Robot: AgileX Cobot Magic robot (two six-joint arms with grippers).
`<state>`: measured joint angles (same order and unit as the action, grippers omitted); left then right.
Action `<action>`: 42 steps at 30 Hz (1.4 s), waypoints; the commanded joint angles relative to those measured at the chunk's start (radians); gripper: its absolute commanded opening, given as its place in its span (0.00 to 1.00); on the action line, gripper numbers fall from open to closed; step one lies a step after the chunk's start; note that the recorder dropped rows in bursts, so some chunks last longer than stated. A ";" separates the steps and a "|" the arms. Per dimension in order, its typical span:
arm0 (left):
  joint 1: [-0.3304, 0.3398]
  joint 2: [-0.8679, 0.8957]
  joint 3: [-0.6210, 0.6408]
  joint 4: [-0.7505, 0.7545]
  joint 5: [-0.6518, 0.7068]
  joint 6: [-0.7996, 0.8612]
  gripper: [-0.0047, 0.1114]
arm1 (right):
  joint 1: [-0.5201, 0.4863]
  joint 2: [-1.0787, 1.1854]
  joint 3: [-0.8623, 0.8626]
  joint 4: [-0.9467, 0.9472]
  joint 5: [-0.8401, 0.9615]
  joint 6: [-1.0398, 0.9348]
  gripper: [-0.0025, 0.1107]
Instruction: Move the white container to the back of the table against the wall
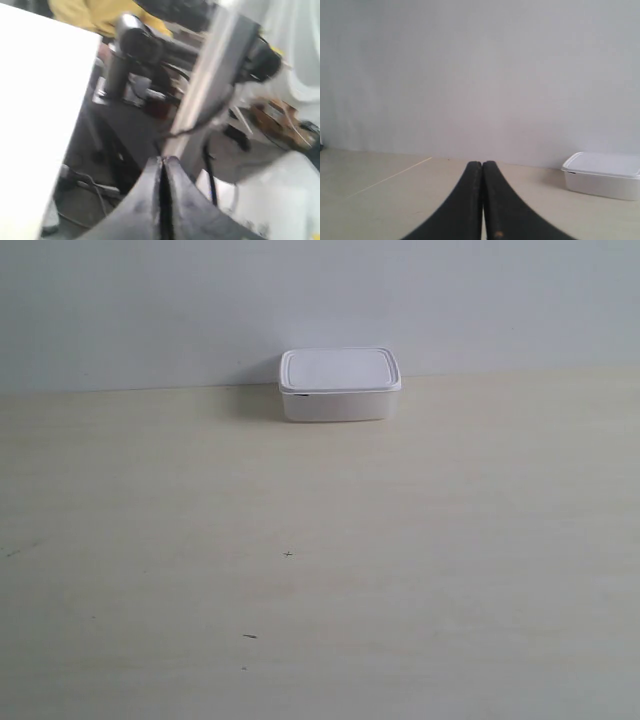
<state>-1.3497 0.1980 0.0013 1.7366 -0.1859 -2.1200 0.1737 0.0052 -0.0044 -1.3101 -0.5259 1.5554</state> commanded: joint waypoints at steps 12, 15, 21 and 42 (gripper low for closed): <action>0.765 -0.198 -0.001 0.008 -0.003 -0.003 0.04 | -0.241 -0.005 0.004 0.003 -0.002 0.000 0.02; 0.897 -0.198 -0.001 0.008 -0.005 -0.003 0.04 | -0.276 -0.005 0.004 0.003 -0.002 0.000 0.02; 1.238 -0.198 -0.001 0.008 -0.005 -0.003 0.04 | -0.338 -0.005 0.004 0.003 -0.002 0.000 0.02; 1.647 -0.198 -0.001 0.008 -0.005 -0.003 0.04 | -0.374 -0.005 0.004 0.003 0.000 0.000 0.02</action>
<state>0.2969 0.0060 0.0013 1.7366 -0.1924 -2.1200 -0.1937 0.0052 -0.0044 -1.3101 -0.5259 1.5579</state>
